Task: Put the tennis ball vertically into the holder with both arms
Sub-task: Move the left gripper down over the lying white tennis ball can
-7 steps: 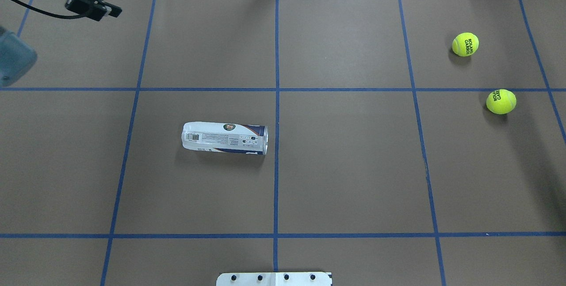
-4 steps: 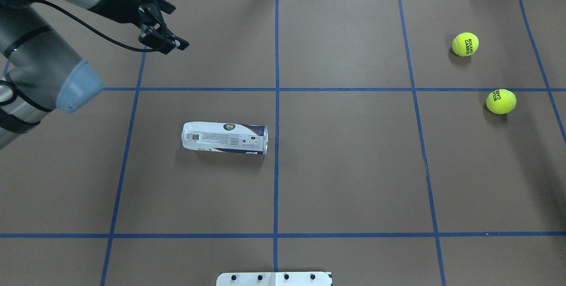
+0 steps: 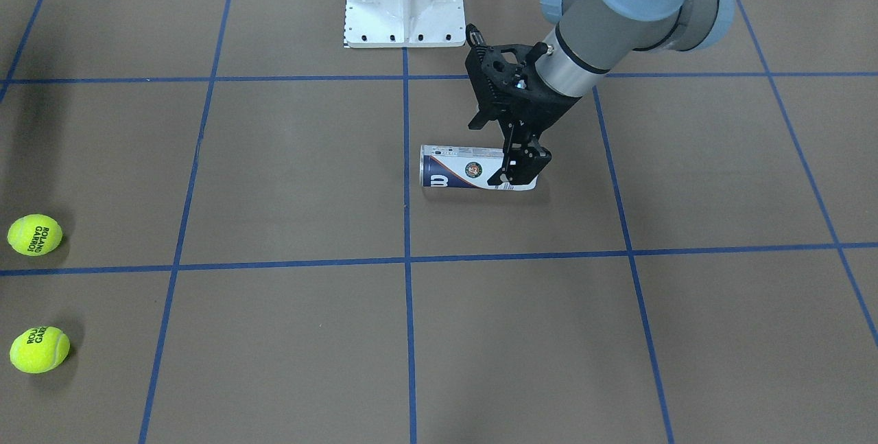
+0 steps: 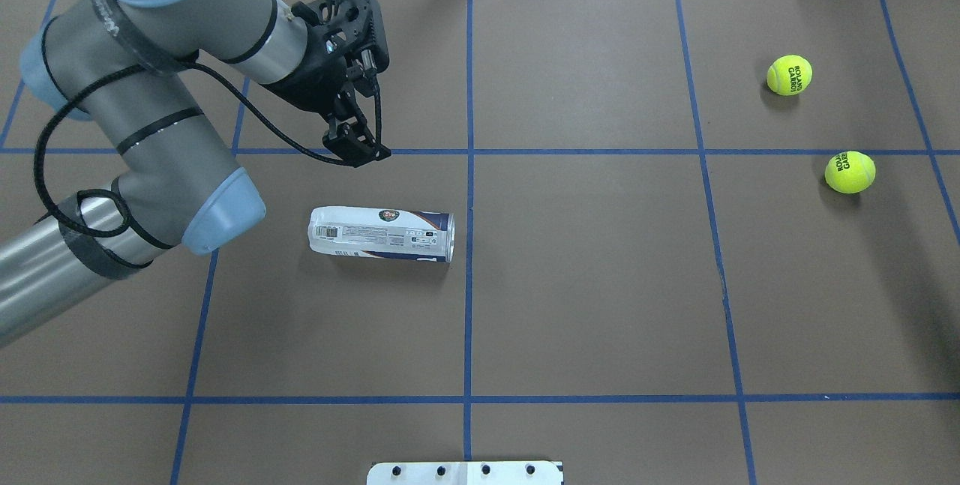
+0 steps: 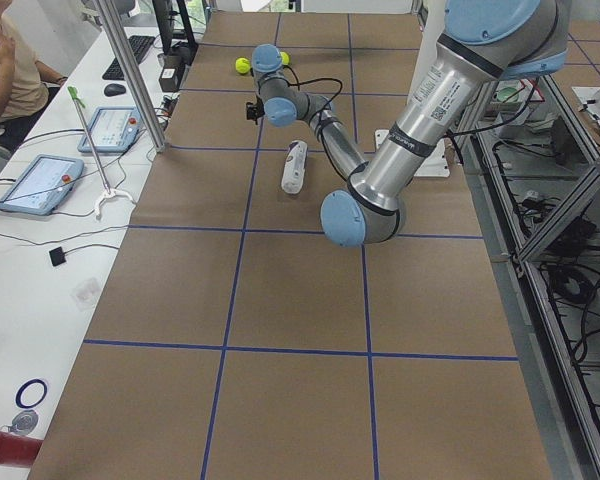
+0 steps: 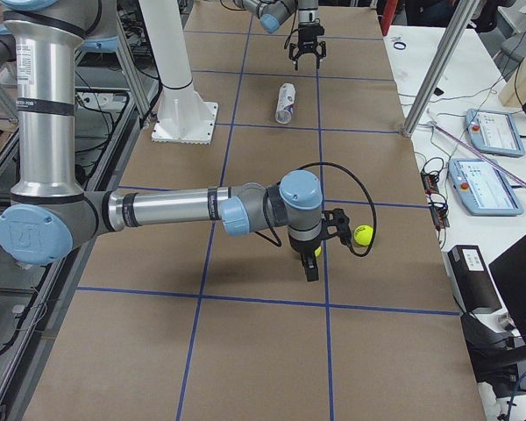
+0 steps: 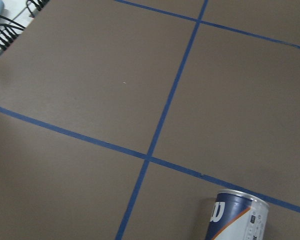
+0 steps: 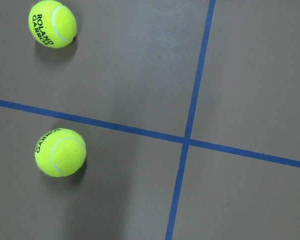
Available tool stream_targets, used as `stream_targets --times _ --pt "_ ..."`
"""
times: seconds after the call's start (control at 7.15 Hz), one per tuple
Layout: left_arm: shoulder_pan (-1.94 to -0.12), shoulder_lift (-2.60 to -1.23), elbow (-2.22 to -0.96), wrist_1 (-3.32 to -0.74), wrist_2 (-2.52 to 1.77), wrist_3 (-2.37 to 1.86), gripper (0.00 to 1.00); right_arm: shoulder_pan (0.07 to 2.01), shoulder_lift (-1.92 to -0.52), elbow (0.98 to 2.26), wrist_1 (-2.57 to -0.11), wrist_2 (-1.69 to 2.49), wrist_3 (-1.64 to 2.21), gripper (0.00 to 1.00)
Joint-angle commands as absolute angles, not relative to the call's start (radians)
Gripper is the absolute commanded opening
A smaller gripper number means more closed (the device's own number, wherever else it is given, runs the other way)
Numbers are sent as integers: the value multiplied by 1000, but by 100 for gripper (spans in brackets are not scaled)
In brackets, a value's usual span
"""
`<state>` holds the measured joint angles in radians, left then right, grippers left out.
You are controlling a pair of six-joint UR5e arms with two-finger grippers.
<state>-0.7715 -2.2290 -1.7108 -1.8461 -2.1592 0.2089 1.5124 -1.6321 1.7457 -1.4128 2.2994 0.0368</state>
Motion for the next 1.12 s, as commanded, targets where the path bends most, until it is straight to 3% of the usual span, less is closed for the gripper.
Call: stream_targets --times 0.0,0.98 --pt "-671 -2261 -1712 -1705 -1987 366 100 1513 -1632 1747 -1413 2299 37 99" --pt "-483 -2302 -1660 -1669 -1770 361 100 1513 -1637 1749 -1414 2307 38 99"
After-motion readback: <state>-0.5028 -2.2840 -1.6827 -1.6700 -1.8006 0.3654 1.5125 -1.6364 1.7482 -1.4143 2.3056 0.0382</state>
